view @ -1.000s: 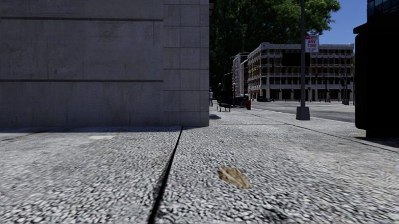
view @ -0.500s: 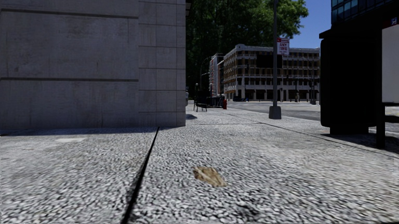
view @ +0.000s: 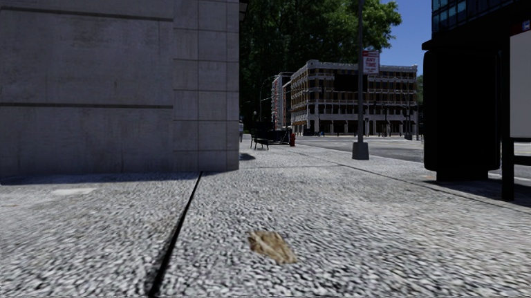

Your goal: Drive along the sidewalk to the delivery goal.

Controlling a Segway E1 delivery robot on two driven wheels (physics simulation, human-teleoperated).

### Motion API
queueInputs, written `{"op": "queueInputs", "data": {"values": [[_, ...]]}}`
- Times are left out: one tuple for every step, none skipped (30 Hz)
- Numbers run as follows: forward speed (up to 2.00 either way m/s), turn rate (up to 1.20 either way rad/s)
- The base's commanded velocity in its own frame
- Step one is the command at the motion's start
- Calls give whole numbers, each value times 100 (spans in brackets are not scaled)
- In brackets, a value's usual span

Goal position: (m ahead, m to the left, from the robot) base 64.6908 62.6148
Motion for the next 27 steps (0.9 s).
{"op": "queueInputs", "data": {"values": [[200, 0], [200, 0], [200, 0], [200, 0], [200, 0], [200, -10], [200, -10], [200, -82], [200, -100], [200, -109], [200, -111], [200, -102], [200, -21], [200, -4], [200, 0], [200, 0], [200, 0], [200, 0], [200, 0], [200, 0], [200, 0], [200, 0], [200, 0], [200, 0], [200, 0], [200, 0], [200, 0]]}}
